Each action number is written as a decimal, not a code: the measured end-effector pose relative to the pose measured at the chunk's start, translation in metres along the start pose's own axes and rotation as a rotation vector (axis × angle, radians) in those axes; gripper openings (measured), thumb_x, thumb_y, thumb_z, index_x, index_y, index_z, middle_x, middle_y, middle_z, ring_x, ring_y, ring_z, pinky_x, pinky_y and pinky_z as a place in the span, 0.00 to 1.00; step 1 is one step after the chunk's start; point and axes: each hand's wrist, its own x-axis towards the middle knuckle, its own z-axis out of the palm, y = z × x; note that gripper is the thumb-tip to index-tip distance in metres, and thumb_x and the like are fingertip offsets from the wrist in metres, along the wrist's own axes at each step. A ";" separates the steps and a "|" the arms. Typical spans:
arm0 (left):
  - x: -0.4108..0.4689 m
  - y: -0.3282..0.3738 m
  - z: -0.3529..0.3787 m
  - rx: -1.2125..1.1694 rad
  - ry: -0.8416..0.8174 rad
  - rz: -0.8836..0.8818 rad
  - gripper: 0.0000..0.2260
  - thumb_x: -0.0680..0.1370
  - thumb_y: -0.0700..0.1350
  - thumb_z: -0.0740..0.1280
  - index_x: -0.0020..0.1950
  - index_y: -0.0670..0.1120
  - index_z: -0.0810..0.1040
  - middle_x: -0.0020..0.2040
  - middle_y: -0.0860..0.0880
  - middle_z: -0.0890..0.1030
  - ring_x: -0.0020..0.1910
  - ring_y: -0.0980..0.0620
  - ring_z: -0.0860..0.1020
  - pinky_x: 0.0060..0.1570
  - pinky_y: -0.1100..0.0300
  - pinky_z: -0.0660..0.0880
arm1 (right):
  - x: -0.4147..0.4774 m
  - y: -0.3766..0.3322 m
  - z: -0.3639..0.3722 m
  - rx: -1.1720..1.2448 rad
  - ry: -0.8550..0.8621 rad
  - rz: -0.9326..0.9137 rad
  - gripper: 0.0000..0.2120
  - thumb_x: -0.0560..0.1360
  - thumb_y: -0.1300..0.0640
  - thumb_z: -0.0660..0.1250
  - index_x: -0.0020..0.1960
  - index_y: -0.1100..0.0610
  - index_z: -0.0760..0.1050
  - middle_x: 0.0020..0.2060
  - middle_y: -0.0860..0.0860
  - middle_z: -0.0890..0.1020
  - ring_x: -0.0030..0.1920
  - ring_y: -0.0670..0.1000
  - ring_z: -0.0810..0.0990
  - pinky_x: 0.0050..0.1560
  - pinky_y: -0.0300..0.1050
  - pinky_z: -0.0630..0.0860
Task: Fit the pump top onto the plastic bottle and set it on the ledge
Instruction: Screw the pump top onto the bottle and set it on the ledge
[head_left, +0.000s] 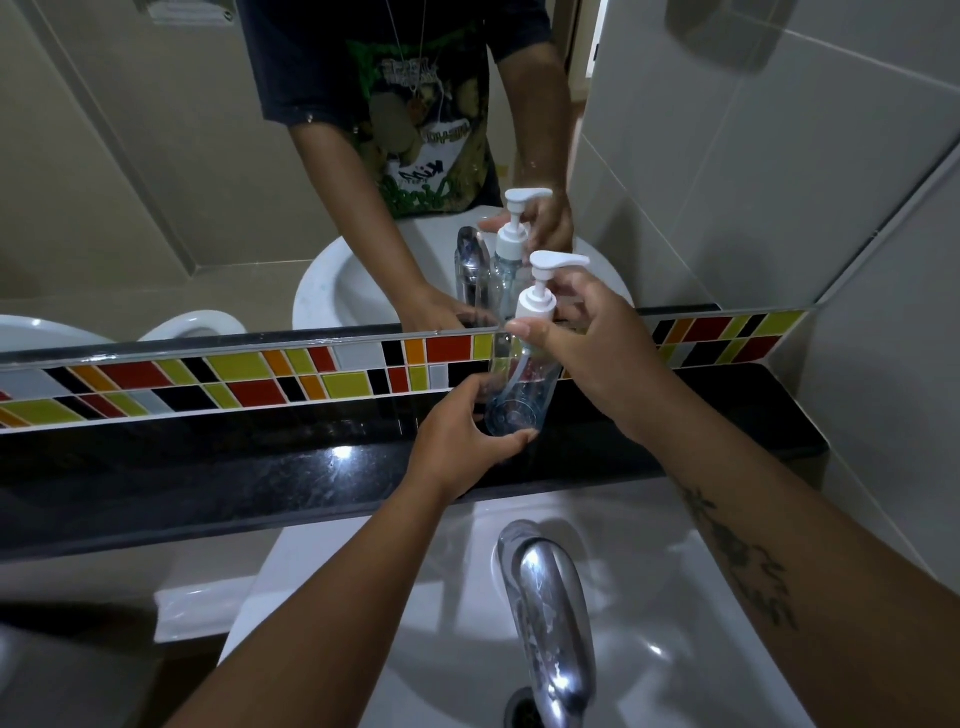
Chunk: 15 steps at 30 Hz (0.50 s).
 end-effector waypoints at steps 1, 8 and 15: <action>0.000 0.000 0.000 0.001 -0.001 -0.001 0.30 0.68 0.52 0.81 0.67 0.55 0.74 0.60 0.60 0.79 0.58 0.65 0.77 0.54 0.70 0.72 | -0.002 0.002 -0.003 -0.009 -0.042 0.017 0.24 0.74 0.56 0.71 0.69 0.53 0.71 0.59 0.47 0.80 0.56 0.40 0.79 0.54 0.34 0.78; 0.001 -0.002 0.001 0.007 0.015 0.003 0.31 0.68 0.54 0.81 0.68 0.54 0.74 0.61 0.59 0.81 0.60 0.61 0.78 0.58 0.63 0.76 | 0.001 0.003 0.006 0.012 0.080 -0.003 0.18 0.73 0.60 0.73 0.61 0.55 0.75 0.53 0.48 0.83 0.52 0.43 0.81 0.53 0.37 0.79; 0.001 -0.002 0.001 0.007 0.017 0.005 0.30 0.68 0.53 0.81 0.67 0.54 0.75 0.61 0.59 0.81 0.60 0.60 0.78 0.59 0.61 0.76 | 0.001 0.000 0.001 0.009 -0.065 0.006 0.20 0.77 0.60 0.67 0.68 0.53 0.72 0.54 0.44 0.81 0.52 0.36 0.80 0.55 0.34 0.76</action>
